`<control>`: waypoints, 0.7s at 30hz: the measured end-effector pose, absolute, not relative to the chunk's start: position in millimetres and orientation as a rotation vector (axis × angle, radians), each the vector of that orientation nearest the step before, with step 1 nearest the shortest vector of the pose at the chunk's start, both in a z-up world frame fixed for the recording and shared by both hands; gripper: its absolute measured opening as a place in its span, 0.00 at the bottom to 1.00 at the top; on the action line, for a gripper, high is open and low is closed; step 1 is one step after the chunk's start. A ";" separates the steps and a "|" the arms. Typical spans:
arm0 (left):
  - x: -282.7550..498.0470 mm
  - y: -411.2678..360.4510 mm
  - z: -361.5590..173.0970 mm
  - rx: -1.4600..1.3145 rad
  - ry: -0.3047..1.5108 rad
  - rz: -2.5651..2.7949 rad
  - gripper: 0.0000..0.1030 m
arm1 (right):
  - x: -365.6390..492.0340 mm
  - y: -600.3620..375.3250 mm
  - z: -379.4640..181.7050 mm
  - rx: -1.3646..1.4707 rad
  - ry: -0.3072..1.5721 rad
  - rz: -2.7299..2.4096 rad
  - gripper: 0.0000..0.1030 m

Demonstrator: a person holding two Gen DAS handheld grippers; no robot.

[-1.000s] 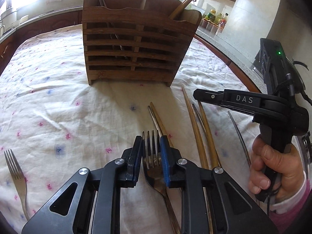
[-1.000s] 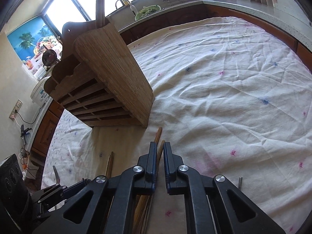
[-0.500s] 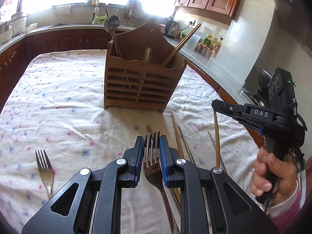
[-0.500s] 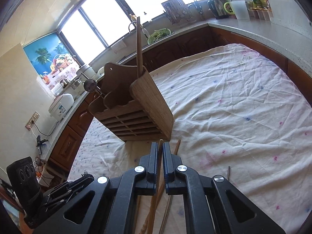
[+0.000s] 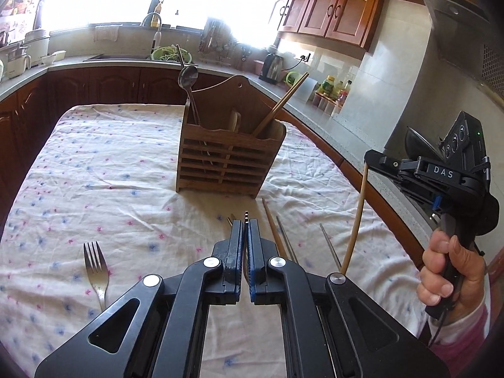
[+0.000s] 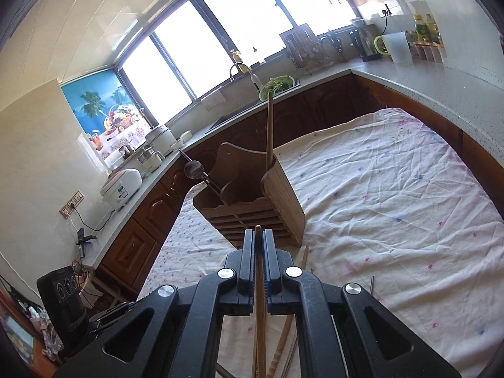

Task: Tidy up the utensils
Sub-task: 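Lift the fork and chopstick and carry both over the wooden holder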

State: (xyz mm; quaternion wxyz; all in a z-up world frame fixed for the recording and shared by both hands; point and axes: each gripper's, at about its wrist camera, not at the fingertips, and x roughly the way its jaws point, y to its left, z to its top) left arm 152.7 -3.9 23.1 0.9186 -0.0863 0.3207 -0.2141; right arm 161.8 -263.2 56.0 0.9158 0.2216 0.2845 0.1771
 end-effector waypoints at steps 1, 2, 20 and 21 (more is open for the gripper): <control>151.1 -2.8 25.8 -0.178 0.651 -0.439 0.02 | 159.8 -263.2 59.8 0.453 0.573 0.361 0.04; 149.0 -1.6 28.9 -0.177 0.641 -0.436 0.02 | 157.7 -264.3 63.6 0.451 0.561 0.359 0.04; 151.4 23.6 76.7 -0.183 0.492 -0.358 0.02 | 154.1 -272.1 91.5 0.449 0.464 0.355 0.04; 152.5 25.3 79.5 -0.187 0.483 -0.351 0.02 | 154.7 -272.6 93.3 0.450 0.458 0.355 0.04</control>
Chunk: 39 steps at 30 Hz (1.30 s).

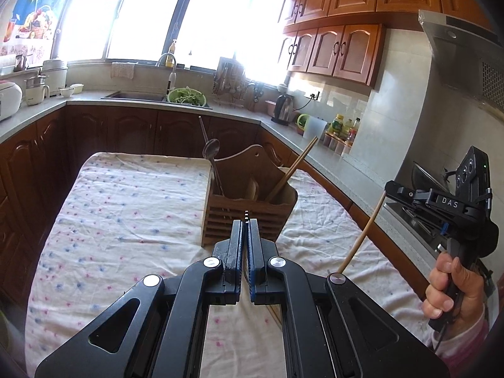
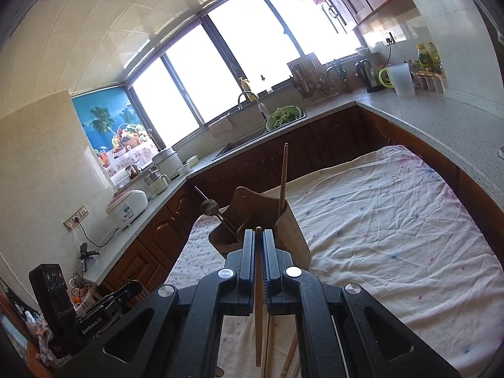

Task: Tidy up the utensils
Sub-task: 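Lift the fork and chopstick and carry both over the wooden holder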

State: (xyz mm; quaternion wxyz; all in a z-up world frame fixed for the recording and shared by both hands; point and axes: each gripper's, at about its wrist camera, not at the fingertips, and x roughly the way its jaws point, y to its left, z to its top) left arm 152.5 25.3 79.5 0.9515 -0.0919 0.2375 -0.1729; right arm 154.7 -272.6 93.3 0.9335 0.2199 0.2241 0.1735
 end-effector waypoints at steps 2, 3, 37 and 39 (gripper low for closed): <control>155.0 29.1 84.5 -0.193 0.464 -0.340 0.02 | 156.3 -274.1 97.0 0.452 0.446 0.353 0.04; 156.9 30.7 87.2 -0.196 0.456 -0.336 0.02 | 157.3 -274.5 99.0 0.453 0.440 0.352 0.04; 294.1 17.8 136.0 -0.092 0.274 -0.075 0.02 | 249.6 -263.4 177.3 0.362 0.173 0.255 0.04; 301.1 10.2 126.6 -0.073 0.281 -0.066 0.02 | 254.5 -259.1 166.7 0.353 0.181 0.248 0.04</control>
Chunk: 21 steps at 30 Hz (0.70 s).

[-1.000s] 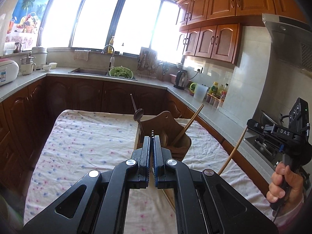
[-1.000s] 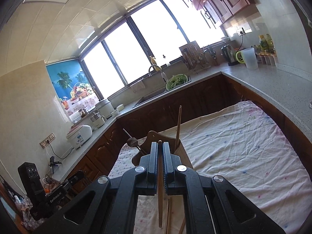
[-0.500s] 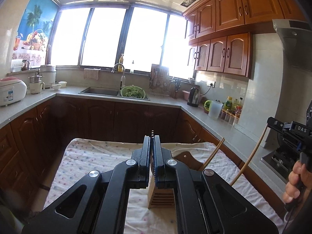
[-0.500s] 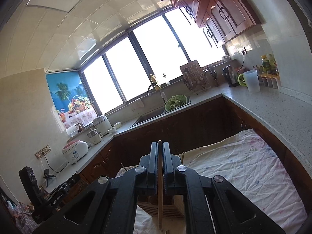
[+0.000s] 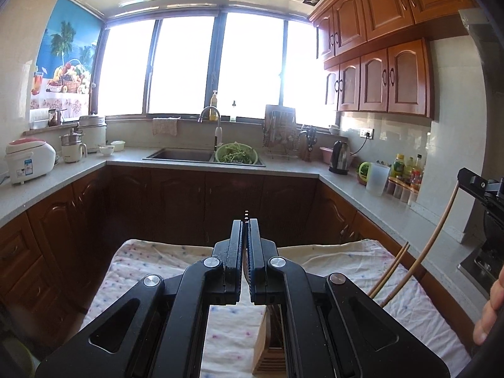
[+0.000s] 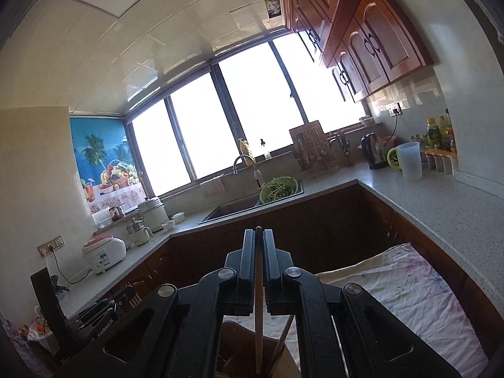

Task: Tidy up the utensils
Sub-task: 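Lift the fork and chopstick and carry both over the wooden holder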

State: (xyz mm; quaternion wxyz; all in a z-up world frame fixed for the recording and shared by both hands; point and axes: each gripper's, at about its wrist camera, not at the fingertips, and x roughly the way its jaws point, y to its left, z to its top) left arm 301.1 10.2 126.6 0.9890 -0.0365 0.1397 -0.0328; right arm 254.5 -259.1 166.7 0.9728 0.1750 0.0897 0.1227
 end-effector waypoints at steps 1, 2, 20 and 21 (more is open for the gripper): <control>303.7 6.2 121.1 -0.063 0.282 -0.062 0.02 | 257.0 -256.7 160.6 0.350 0.187 0.245 0.04; 307.0 1.9 115.5 -0.051 0.288 -0.057 0.02 | 258.5 -254.8 153.8 0.351 0.192 0.241 0.04; 321.1 -30.5 50.9 0.000 0.431 -0.153 0.03 | 272.3 -242.0 88.7 0.340 0.303 0.215 0.04; 319.7 -31.0 49.7 0.002 0.427 -0.151 0.03 | 272.8 -242.7 89.0 0.341 0.307 0.217 0.04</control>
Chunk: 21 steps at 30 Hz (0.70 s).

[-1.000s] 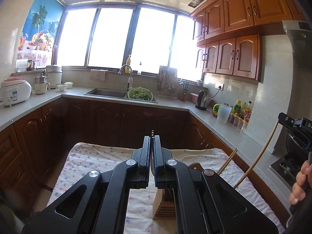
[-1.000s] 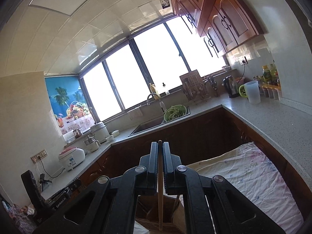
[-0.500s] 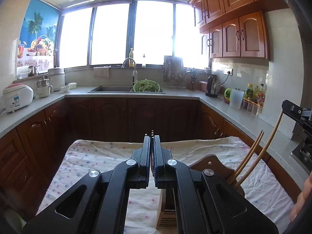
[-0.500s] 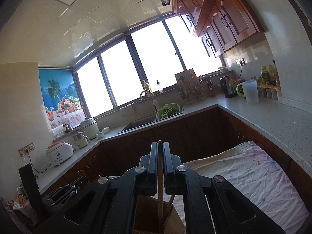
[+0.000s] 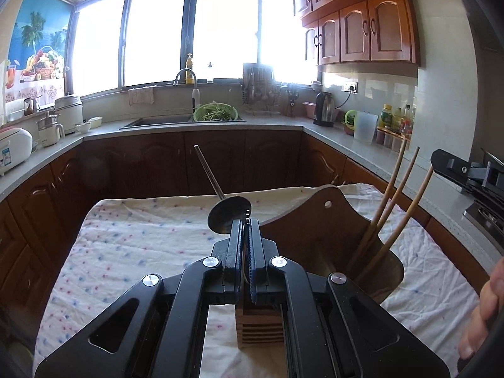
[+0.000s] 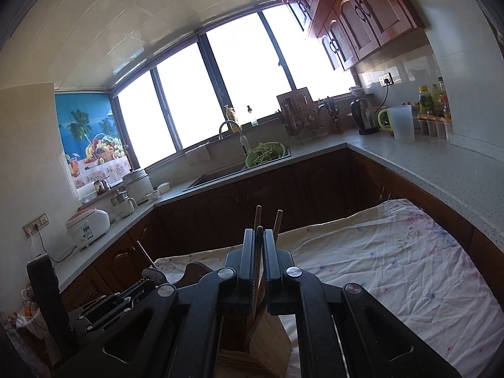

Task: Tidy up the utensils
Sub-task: 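Lift the fork and chopstick and carry both over the wooden holder, then open both tools to drop the fork and chopstick into the holder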

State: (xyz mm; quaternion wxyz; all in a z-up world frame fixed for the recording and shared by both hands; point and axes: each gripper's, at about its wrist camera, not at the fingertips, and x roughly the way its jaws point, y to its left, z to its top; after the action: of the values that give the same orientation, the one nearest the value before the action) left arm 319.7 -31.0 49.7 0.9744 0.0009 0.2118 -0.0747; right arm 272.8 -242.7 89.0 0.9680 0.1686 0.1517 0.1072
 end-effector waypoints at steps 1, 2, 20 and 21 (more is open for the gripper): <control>318.8 -30.3 49.6 -0.001 0.425 -0.149 0.03 | 273.5 -243.9 88.6 0.345 0.310 0.220 0.04; 318.6 -28.8 49.4 -0.009 0.426 -0.156 0.03 | 274.6 -245.3 88.6 0.352 0.313 0.226 0.04; 304.2 -14.6 59.8 -0.097 0.428 -0.160 0.62 | 264.2 -254.1 97.1 0.402 0.315 0.265 0.63; 300.5 -12.9 61.4 -0.103 0.424 -0.158 0.65 | 260.6 -256.3 98.0 0.411 0.305 0.268 0.70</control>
State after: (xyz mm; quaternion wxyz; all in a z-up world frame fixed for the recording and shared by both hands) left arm 300.5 -12.9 61.4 0.9732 -0.0512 0.2101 -0.0783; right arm 260.6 -256.3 98.0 0.9586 0.2026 0.1505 0.1320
